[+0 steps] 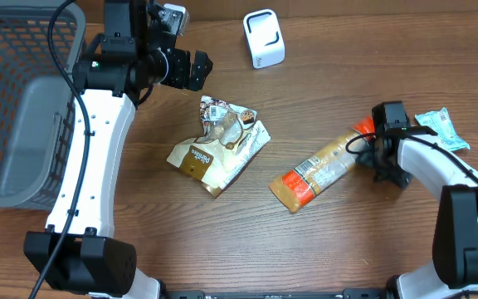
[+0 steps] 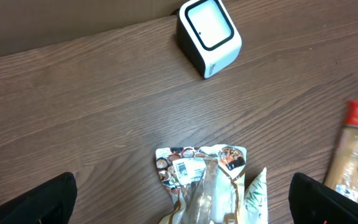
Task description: Scan the item barcode
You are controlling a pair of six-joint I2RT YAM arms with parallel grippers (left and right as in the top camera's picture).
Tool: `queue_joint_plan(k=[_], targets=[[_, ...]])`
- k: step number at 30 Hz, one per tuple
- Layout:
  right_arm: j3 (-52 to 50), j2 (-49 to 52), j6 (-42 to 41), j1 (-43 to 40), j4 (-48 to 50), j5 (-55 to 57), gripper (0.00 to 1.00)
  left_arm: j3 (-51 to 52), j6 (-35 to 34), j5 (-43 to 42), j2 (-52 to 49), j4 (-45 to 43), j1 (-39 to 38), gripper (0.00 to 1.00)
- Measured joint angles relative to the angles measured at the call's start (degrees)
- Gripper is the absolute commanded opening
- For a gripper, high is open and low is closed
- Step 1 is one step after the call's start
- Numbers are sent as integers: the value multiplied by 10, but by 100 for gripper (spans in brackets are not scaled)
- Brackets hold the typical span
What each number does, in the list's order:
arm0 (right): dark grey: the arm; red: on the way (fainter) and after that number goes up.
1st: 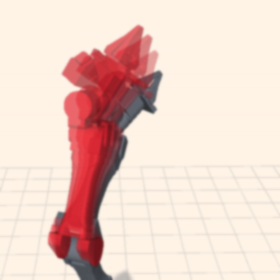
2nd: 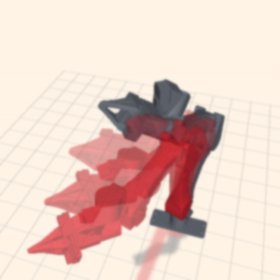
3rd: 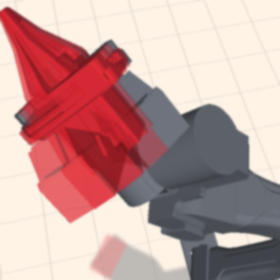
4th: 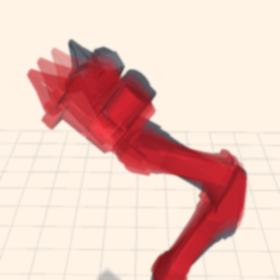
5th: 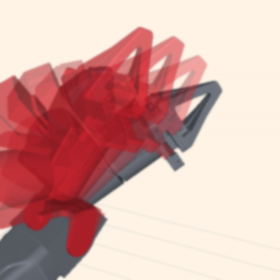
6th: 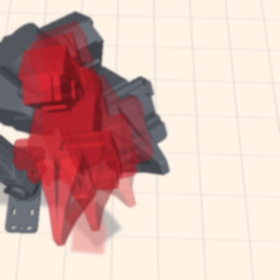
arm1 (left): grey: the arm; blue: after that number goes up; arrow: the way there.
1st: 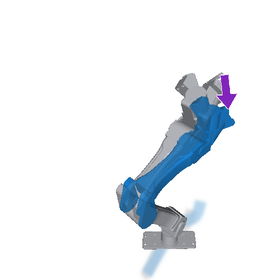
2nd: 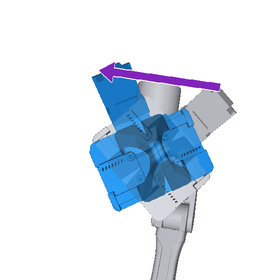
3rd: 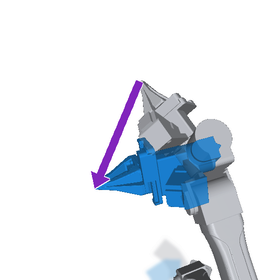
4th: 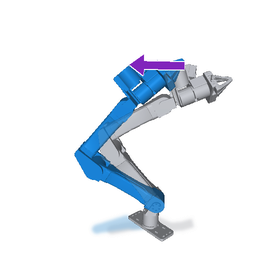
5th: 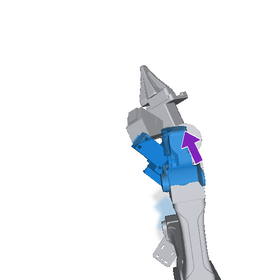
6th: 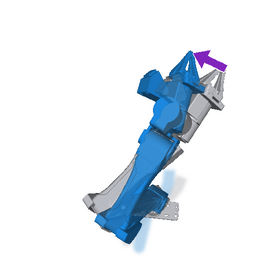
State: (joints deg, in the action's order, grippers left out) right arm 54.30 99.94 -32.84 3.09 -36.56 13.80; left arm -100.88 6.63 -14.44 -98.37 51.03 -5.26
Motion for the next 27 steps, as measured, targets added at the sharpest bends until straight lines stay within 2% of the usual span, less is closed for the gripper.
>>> queue_joint_plan(k=[3, 8, 12, 19, 23, 27], targets=[[-1, 15, 73, 0, 106, -37, 92, 0, 0, 0, 0, 0, 0, 100], [-1, 17, 159, 0, 203, -135, 93, 0, 0, 0, 0, 0, 0, 100], [10, 17, 179, 0, 160, -239, 96, 0, 0, 0, 0, 0, 0, 100], [38, 17, 163, 0, 64, -426, 100, 0, 0, 0, 0, 0, 0, 100], [38, 18, 140, 12, 30, -454, 100, 0, 0, 0, 0, 0, 0, 100], [24, 18, 98, 30, 38, -442, 100, 0, 0, 0, 0, 0, 0, 100]])
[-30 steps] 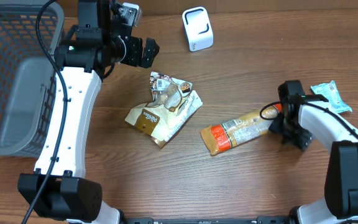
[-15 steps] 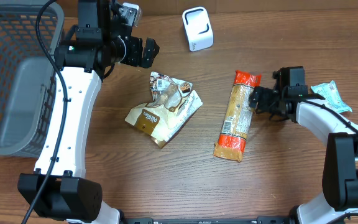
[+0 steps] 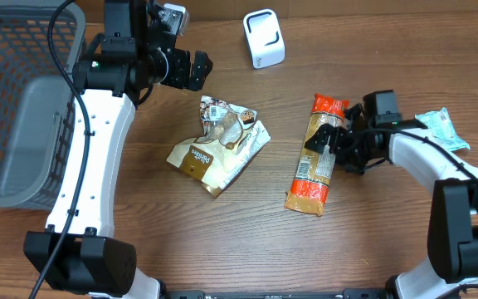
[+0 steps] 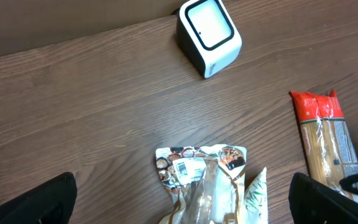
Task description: Scan the item barcode
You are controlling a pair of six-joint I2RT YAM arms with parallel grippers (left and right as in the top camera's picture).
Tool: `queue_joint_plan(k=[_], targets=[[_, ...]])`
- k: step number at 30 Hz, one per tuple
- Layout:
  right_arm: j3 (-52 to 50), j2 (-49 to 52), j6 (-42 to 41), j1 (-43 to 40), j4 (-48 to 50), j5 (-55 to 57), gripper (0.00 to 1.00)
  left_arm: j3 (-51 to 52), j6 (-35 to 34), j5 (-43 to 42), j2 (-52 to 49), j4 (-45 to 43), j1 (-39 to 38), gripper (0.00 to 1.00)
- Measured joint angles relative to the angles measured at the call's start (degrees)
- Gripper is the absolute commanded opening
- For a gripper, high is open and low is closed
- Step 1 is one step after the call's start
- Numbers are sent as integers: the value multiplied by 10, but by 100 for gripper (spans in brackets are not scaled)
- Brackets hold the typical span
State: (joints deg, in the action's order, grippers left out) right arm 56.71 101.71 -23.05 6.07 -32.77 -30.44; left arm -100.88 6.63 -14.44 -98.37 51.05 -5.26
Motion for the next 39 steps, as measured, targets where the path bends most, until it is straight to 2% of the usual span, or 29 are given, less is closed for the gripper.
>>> queue_joint_plan(k=[6, 9, 11, 14, 17, 23, 25, 27, 34, 36, 38, 39], targets=[[-35, -11, -47, 3, 37, -4, 98, 0, 0, 0, 0, 0, 0, 100], [-42, -15, -59, 3, 47, -4, 94, 0, 0, 0, 0, 0, 0, 100], [-44, -15, -65, 3, 49, -3, 88, 0, 0, 0, 0, 0, 0, 100], [-49, -15, -71, 3, 57, 0, 72, 0, 0, 0, 0, 0, 0, 100], [-58, -13, -78, 3, 76, 3, 61, 0, 0, 0, 0, 0, 0, 100], [-62, -6, -95, 3, 110, 7, 62, 0, 0, 0, 0, 0, 0, 100], [-62, -4, -98, 3, 115, 6, 71, 0, 0, 0, 0, 0, 0, 100], [-61, -3, -105, 3, 124, 0, 73, 0, 0, 0, 0, 0, 0, 100], [-61, 13, -126, 3, 187, -9, 71, 0, 0, 0, 0, 0, 0, 100], [-59, 20, -136, 3, 196, -12, 63, 0, 0, 0, 0, 0, 0, 100], [-57, 28, -145, 3, 201, -14, 43, 0, 0, 0, 0, 0, 0, 100], [-56, 31, -151, 3, 203, -14, 27, 0, 0, 0, 0, 0, 0, 100]])
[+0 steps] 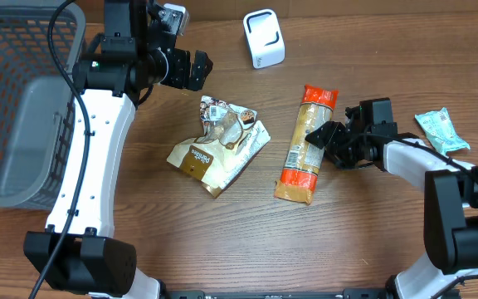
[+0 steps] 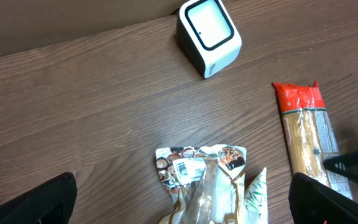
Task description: Scan the item barcode
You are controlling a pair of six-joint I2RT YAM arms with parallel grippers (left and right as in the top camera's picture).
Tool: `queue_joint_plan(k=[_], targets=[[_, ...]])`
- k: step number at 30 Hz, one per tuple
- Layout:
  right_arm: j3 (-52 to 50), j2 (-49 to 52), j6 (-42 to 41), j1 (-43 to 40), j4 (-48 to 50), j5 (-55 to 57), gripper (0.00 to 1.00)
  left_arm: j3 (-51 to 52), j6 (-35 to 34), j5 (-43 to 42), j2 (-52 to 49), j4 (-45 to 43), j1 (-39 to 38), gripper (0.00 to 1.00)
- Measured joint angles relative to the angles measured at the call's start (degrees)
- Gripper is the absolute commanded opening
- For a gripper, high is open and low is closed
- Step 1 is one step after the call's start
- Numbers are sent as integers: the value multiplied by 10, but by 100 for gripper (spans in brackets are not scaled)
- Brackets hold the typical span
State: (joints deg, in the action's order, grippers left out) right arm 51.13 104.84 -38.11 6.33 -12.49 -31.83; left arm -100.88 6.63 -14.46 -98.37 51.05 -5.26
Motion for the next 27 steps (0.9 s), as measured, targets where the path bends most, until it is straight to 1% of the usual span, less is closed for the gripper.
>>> queue_joint_plan(k=[2, 4, 5, 7, 16, 20, 23, 27], targets=[[1, 12, -3, -2, 3, -5, 18, 0, 0, 0, 0, 0, 0, 100], [1, 17, -5, -3, 8, -15, 14, 0, 0, 0, 0, 0, 0, 100], [1, 17, -5, -3, 11, -20, 10, 0, 0, 0, 0, 0, 0, 100], [1, 18, 1, -3, 16, -29, 4, 0, 0, 0, 0, 0, 0, 100], [7, 23, 27, -3, 11, -65, 4, 0, 0, 0, 0, 0, 0, 100], [17, 23, 71, -3, -7, -120, 4, 0, 0, 0, 0, 0, 0, 100], [25, 23, 112, -3, -10, -189, 4, 0, 0, 0, 0, 0, 0, 100], [26, 14, 131, -2, -18, -233, 4, 0, 0, 0, 0, 0, 0, 100]])
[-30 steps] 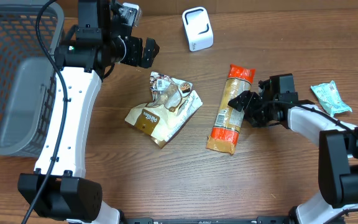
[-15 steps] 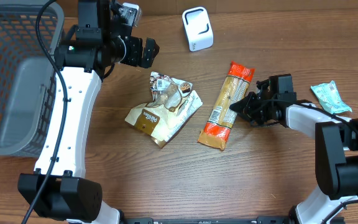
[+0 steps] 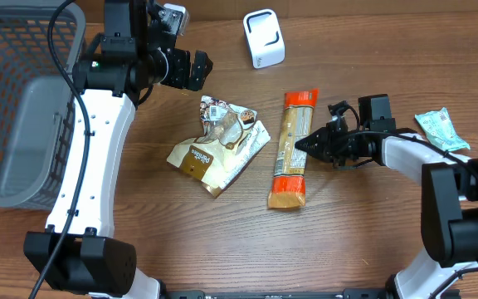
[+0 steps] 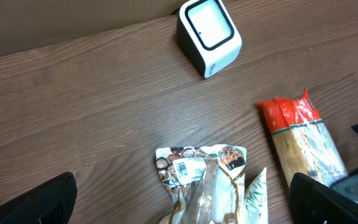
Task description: Scan the item barcode
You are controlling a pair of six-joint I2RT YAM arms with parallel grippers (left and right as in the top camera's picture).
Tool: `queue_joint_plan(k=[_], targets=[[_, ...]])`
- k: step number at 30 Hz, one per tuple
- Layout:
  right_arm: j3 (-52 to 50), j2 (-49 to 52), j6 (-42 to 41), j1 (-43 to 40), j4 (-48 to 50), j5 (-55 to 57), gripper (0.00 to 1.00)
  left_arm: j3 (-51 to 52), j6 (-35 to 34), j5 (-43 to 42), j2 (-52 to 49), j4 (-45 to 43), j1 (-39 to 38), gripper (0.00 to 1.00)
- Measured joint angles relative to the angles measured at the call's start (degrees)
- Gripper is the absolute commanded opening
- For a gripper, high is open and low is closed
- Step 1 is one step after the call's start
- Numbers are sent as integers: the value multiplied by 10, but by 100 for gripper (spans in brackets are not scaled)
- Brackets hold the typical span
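A long spaghetti pack [image 3: 291, 149] with orange ends lies nearly upright in the overhead view, mid-table. Its orange top [image 4: 291, 115] also shows in the left wrist view. My right gripper [image 3: 305, 143] lies low and points left. Its tips are at the pack's right edge, and how the jaws stand is hidden. The white barcode scanner [image 3: 263, 38] stands at the back, and the left wrist view has the scanner [image 4: 209, 37] at its top. My left gripper [image 4: 182, 205] hangs open high above a crumpled snack pouch [image 4: 207, 183], holding nothing.
A grey mesh basket [image 3: 7, 75] fills the left side. The snack pouch [image 3: 220, 145] lies left of the spaghetti pack. A small teal packet [image 3: 441, 129] lies at the far right, behind the right arm.
The spaghetti pack and my right gripper have shifted left together, and the pack now leans slightly the other way. The left arm, pouch and scanner have not moved.
The pack first lay on a slant at the right, my right gripper at its orange end. Then it lay nearly upright with the gripper at its middle. At each later moment the pack and gripper were farther left, closer to the pouch. My left gripper stayed open and still.
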State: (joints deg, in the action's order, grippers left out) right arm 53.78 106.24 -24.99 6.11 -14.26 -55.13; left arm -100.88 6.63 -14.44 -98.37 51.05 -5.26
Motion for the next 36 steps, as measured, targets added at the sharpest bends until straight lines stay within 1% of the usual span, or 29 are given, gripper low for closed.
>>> queue_joint_plan(k=[3, 6, 9, 12, 13, 18, 22, 27, 30, 32, 36], targets=[[1, -15, 8, 0, -15, -14, 4, 0, 0, 0, 0, 0, 0, 100], [7, -21, 13, 0, -40, 1, 4, 0, 0, 0, 0, 0, 0, 100], [12, -23, 16, 3, -92, 70, 4, 0, 0, 0, 0, 0, 0, 100], [30, -23, 23, 4, -170, 143, 4, 0, 0, 0, 0, 0, 0, 100], [57, -24, 29, 5, -219, 177, 4, 0, 0, 0, 0, 0, 0, 100], [187, -32, 48, 19, -397, 310, 4, 0, 0, 0, 0, -1, 0, 100], [269, -39, 49, 52, -479, 421, 4, 0, 0, 0, 0, 0, 0, 100], [290, -47, 43, 135, -516, 520, 4, 0, 0, 0, 0, 0, 0, 100], [290, -34, 28, 188, -548, 571, 4, 0, 0, 0, 0, 0, 0, 100], [290, -17, 19, 212, -550, 594, 4, 0, 0, 0, 0, 0, 0, 100], [290, 21, 10, 226, -535, 611, 11, 0, 0, 0, 0, 0, 0, 100]])
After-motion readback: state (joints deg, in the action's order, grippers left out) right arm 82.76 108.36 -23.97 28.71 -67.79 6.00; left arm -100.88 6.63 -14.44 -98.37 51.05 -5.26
